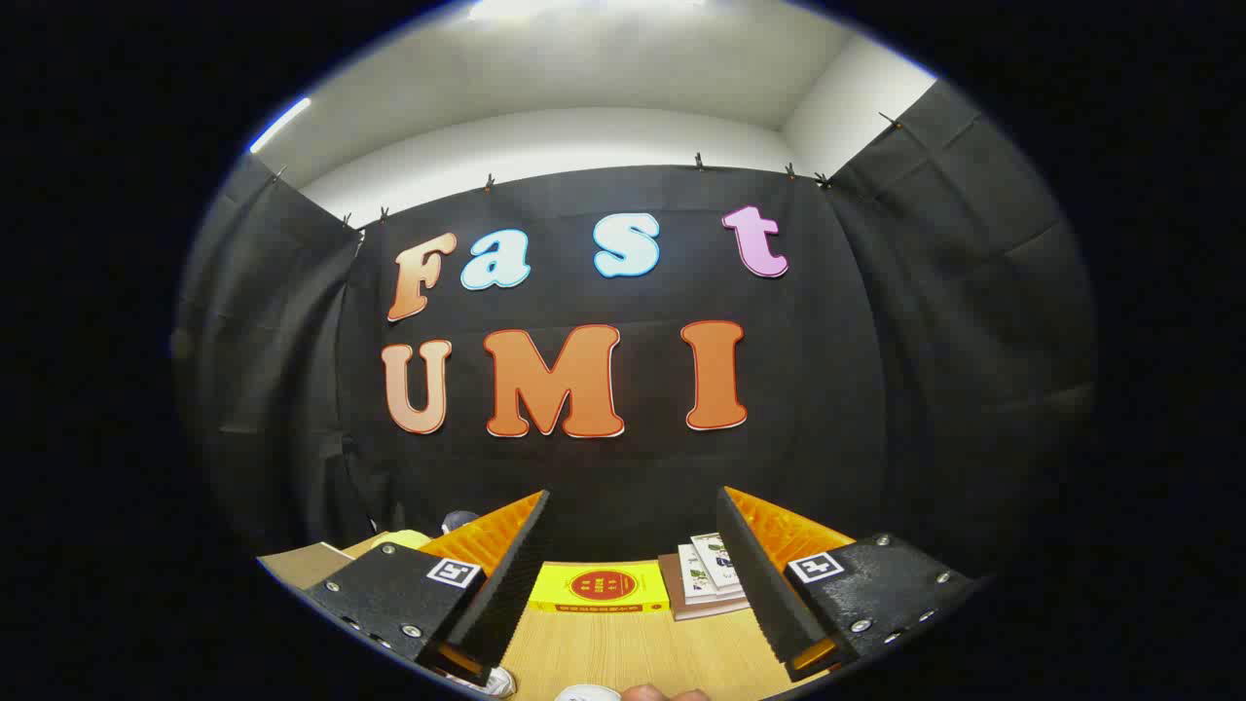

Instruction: Open the storage box then place both shoes into the box .Put the left shoe in first, then the right shoe, with the right side of both shoes facing outward in a uniform manner.

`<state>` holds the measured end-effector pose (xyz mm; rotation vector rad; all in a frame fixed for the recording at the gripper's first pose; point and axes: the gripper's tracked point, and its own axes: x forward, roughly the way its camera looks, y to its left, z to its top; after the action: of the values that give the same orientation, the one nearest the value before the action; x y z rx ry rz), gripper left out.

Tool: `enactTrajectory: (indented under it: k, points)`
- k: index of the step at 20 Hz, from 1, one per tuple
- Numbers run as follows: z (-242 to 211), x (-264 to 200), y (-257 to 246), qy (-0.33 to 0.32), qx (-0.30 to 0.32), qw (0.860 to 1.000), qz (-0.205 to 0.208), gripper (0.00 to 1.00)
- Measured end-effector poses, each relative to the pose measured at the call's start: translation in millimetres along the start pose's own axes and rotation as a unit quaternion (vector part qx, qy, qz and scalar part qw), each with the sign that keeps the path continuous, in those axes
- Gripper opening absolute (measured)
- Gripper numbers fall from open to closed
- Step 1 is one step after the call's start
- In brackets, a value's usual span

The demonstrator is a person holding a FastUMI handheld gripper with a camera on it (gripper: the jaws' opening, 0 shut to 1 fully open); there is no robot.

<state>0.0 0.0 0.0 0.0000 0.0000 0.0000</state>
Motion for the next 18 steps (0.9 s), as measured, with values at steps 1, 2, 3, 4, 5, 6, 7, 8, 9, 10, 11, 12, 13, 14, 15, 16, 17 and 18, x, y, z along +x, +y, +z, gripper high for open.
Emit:
enactTrajectory:
  k: [1,2,3,4,5,6,7,8,9,10,11,12,13,14,15,16,17,18]
  points:
    - [1.4,-2.3,5.9,0.0,-0.003,1.0,0.0,0.99]
    - [1.9,-4.6,12.5,0.001,-0.007,1.0,0.003,0.99]
    - [2.9,-5.1,19.2,0.001,-0.01,1.0,0.004,0.99]
    - [4.5,-6.2,27.1,0.002,-0.011,1.0,0.009,0.99]
    - [3.5,-7.0,34.8,0.007,-0.011,1.0,0.014,0.99]
    - [0.3,-7.4,39.0,0.016,-0.011,1.0,0.015,0.99]
    - [-1.7,-7.8,43.2,0.023,-0.01,1.0,0.017,0.99]
    - [-2.8,-8.4,47.9,0.029,-0.009,0.999,0.019,0.99]
    - [-2.9,-8.8,51.8,0.032,-0.008,0.999,0.021,0.99]
    - [-1.9,-8.8,55.8,0.033,-0.009,0.999,0.024,0.99]
    - [-1.9,-8.4,60.5,0.035,-0.01,0.999,0.026,0.99]
    - [-1.7,-9.3,63.4,0.035,-0.011,0.999,0.03,0.99]
    - [-0.6,-8.8,67.9,0.035,-0.011,0.999,0.034,0.99]
    - [-0.5,-7.5,72.8,0.037,-0.011,0.999,0.037,0.99]
    - [-2.5,-7.1,78.2,0.04,-0.011,0.998,0.041,0.99]
    - [-3.9,-7.1,83.9,0.044,-0.01,0.998,0.048,0.99]
    - [-5.3,-7.3,90.9,0.046,-0.007,0.997,0.056,0.99]
    - [-7.5,-6.7,96.3,0.05,-0.007,0.997,0.062,0.99]
